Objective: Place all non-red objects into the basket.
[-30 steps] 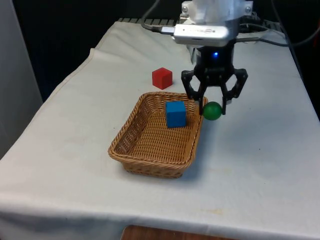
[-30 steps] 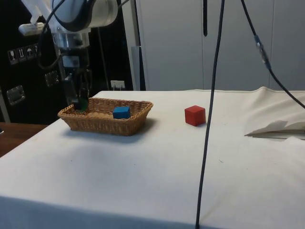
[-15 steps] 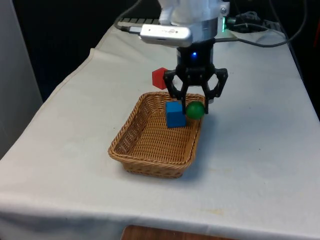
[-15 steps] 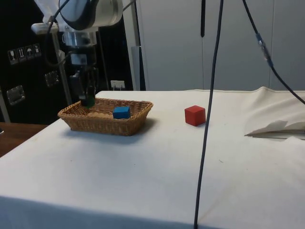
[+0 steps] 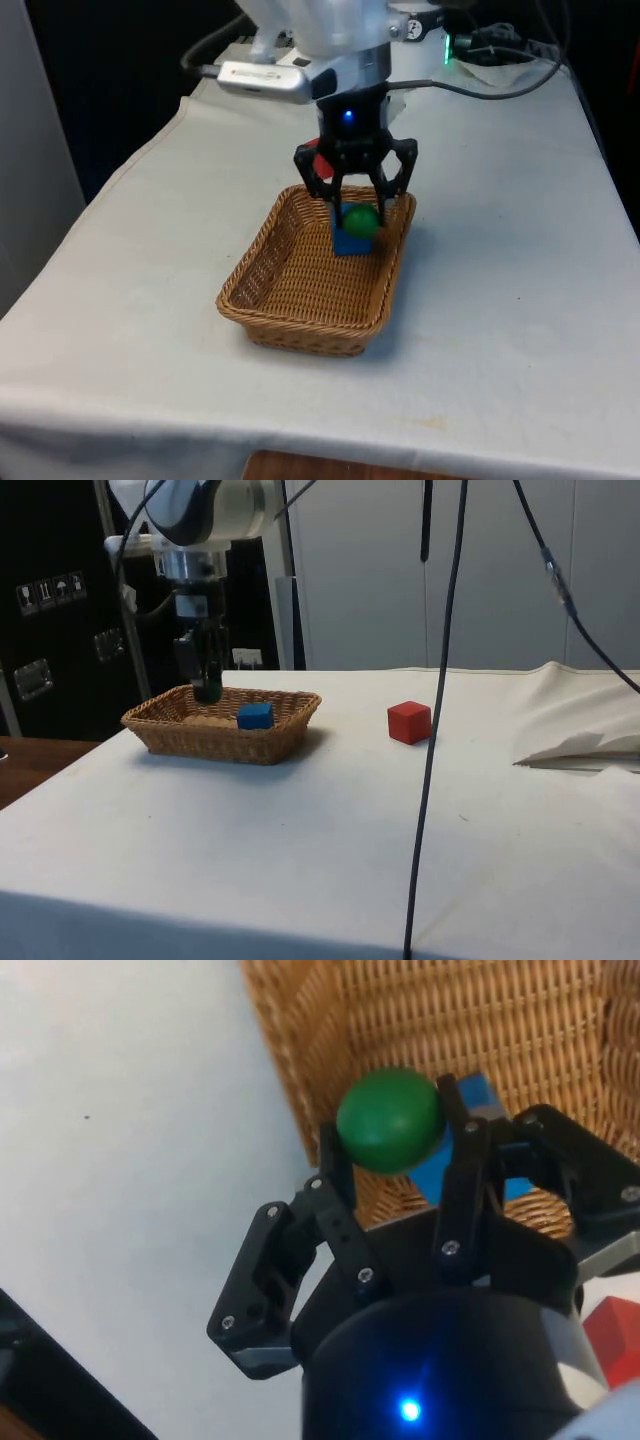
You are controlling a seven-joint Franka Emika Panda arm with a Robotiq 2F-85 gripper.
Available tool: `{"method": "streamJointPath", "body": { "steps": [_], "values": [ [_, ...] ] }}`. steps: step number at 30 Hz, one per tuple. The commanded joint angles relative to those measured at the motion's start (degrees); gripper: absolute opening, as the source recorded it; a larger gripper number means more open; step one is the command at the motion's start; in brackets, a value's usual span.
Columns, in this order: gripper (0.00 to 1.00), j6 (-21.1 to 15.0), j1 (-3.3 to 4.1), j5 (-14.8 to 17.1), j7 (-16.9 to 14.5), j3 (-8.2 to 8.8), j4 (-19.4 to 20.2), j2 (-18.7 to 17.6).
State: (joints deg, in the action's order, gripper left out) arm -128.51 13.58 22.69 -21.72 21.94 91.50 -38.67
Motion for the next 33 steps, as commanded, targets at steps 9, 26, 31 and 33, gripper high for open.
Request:
{"method": "streamJointPath", "body": {
  "steps": [9, 26, 31, 33],
  "values": [
    [0.0, -0.3, -1.43, 2.1, -2.3, 0.29, -2.2, -2.7],
    [0.0, -1.3, -2.23, 6.2, -5.7, 1.95, -7.0, -9.6],
    [0.14, -1.4, -2.18, 6.4, -6.0, 2.23, -6.9, -9.4],
    [0.24, -1.4, -2.18, 6.4, -6.0, 2.29, -6.9, -9.3]
  ]
}}
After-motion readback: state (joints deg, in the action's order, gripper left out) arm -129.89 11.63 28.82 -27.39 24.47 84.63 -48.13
